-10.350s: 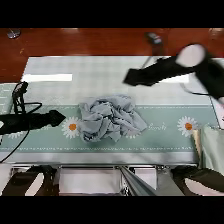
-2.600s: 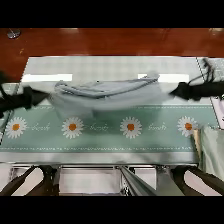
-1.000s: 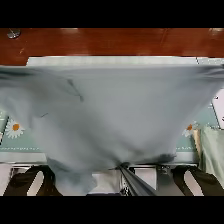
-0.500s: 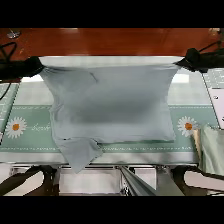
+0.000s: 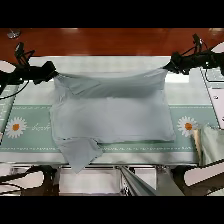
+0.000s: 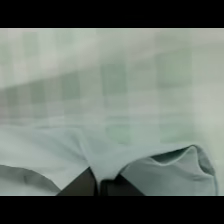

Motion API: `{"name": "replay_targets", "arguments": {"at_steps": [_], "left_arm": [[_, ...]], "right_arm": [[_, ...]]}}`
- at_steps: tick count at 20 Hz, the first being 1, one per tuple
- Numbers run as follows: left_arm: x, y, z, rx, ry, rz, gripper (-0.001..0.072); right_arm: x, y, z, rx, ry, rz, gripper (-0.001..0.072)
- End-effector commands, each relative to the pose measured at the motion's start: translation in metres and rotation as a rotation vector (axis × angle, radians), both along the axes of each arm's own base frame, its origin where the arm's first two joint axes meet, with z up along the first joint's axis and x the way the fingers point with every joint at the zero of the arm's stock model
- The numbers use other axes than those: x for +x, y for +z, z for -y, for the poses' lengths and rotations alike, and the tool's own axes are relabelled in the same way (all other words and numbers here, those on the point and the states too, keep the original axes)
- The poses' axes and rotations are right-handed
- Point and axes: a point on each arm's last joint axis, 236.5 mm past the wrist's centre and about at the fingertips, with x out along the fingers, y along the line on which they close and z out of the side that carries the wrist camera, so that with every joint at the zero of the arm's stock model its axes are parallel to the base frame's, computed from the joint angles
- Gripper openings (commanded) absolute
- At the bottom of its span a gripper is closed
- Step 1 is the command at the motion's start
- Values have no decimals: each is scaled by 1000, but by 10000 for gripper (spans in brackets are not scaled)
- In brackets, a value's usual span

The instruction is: Fold the shirts.

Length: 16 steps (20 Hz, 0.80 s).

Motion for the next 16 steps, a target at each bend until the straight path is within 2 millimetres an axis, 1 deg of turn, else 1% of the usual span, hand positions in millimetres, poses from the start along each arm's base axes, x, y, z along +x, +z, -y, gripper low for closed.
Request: {"name": "replay_targets", "arguments": {"at_steps": [1, 2, 4, 7, 9, 10, 11, 12, 13, 14, 15, 16], "left_arm": [[-44, 7, 5, -16, -190, -100, 20], [-61, 2, 5, -33, -234, -150, 20], [-87, -22, 3, -19, -274, -247, 20], [-113, -59, 2, -18, -272, -347, 20], [-126, -78, 4, -39, -270, -400, 20], [-130, -84, 6, -50, -277, -425, 21], [-134, -87, 8, -62, -287, -447, 53], [-138, -88, 9, -69, -296, -462, 292], [-141, -87, 7, -65, -308, -477, 709], [-144, -84, 2, -51, -314, -494, 701], [-146, -79, -8, -39, -281, -526, 700], [-149, -73, -16, -25, -275, -529, 700]], "right_arm": [[-29, 4, 4, 13, 88, -66, 25], [-42, 0, 7, -4, 123, -106, 26], [-67, -21, 12, -71, 171, -212, 26], [-97, -60, 12, -141, 208, -336, 26], [-110, -85, 16, -189, 193, -396, 26], [-113, -91, 15, -183, 185, -406, 26], [-114, -93, 14, -174, 167, -416, 53], [-115, -93, 14, -169, 154, -429, 307], [-119, -89, 13, -166, 162, -441, 644], [-123, -83, 18, -178, 173, -450, 615], [-128, -72, 26, -195, 182, -452, 615], [-133, -60, 40, -224, 174, -444, 615]]}}
